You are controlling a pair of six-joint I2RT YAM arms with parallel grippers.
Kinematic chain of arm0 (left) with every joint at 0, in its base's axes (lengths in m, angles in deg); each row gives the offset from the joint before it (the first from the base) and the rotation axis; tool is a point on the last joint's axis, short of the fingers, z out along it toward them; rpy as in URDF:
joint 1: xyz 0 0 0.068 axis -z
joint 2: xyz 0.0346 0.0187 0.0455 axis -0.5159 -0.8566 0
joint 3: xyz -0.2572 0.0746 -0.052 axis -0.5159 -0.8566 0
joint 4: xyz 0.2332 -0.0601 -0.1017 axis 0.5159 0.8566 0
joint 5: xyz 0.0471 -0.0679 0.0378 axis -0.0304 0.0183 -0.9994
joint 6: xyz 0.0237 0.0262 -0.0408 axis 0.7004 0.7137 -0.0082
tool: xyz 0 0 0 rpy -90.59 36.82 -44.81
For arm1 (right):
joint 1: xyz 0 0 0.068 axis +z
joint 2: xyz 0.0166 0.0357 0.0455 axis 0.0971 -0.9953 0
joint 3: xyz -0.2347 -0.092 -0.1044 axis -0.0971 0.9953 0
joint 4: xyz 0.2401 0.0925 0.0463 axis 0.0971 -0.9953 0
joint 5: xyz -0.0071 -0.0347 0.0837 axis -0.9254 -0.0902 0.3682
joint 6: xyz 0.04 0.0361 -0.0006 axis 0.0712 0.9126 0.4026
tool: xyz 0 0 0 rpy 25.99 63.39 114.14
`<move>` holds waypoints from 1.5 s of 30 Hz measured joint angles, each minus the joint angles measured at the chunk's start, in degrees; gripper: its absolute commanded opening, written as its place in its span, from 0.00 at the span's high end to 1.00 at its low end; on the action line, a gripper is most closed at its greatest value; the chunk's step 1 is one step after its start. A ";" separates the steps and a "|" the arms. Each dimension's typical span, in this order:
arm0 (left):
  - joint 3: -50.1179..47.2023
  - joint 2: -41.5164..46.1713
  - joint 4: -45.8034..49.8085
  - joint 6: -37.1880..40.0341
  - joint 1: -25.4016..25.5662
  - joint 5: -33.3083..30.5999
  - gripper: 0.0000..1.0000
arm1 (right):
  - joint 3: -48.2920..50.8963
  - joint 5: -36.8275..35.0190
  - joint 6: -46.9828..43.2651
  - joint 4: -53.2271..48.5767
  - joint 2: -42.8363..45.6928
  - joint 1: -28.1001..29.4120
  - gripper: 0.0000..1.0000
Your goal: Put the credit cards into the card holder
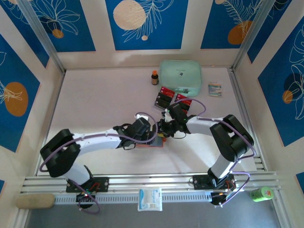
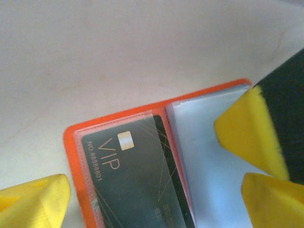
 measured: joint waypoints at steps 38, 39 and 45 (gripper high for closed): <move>-13.68 15.39 -0.83 -1.33 -6.27 0.09 0.00 | -12.24 -2.84 6.34 -3.02 -9.09 7.89 0.46; -13.66 14.38 -1.18 -1.05 -6.27 0.39 0.00 | -12.24 -2.84 6.36 -3.02 -9.09 7.87 0.46; -13.64 9.90 -2.51 -0.24 -6.27 1.27 0.00 | -12.24 -2.86 6.56 -3.04 -9.05 7.69 0.46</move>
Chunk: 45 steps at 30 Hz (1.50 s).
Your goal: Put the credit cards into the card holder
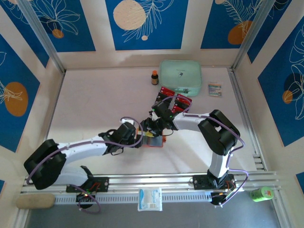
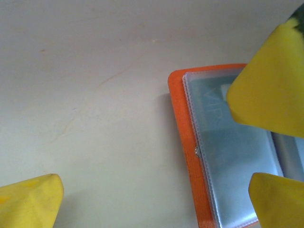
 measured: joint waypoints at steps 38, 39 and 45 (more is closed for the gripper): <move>1.40 -2.64 0.48 0.52 0.00 0.17 0.00 | 8.20 -26.38 -15.28 -23.56 12.52 -2.08 0.96; 1.64 -2.64 0.46 0.52 0.00 0.20 0.00 | 8.55 -26.43 -15.26 -23.45 12.92 -2.23 0.96; 1.90 -3.87 0.44 0.72 0.00 0.44 0.00 | 11.23 -26.58 -15.37 -23.10 15.50 -4.09 0.96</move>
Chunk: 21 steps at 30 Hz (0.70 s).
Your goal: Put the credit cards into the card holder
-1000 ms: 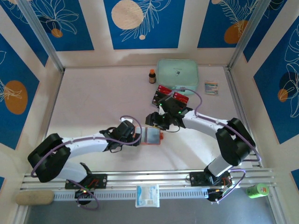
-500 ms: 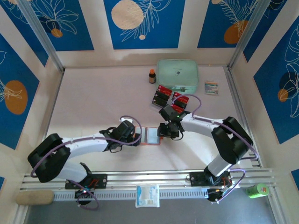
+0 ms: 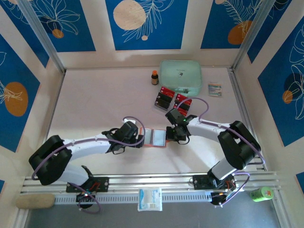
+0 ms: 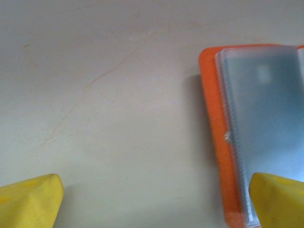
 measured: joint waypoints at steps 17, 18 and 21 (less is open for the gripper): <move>-0.02 -0.68 -0.39 -0.04 0.00 0.70 0.00 | -0.22 3.80 -1.07 -1.05 10.25 -1.86 0.74; -0.02 -0.61 -0.39 -0.04 0.00 0.70 0.00 | -0.61 4.79 -1.11 -0.63 10.36 -1.86 0.77; -0.02 0.11 -0.37 -0.09 0.00 0.66 0.00 | -1.16 8.33 -1.07 1.64 10.19 -1.84 0.87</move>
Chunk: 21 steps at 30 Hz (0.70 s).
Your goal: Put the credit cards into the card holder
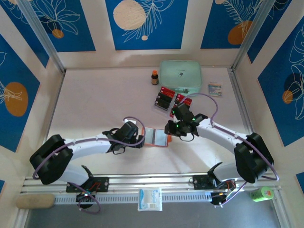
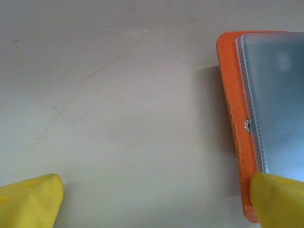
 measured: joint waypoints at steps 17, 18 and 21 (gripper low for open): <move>0.44 3.08 3.41 -1.27 0.00 -1.09 0.00 | -6.88 9.53 1.09 10.58 -17.46 4.42 0.94; 0.70 3.17 3.50 -1.27 0.00 -1.14 0.00 | -7.21 9.77 1.16 10.95 -18.38 4.48 0.95; 1.38 3.89 3.67 -1.27 0.00 -1.18 0.00 | -7.52 10.36 1.60 11.93 -20.06 4.50 0.95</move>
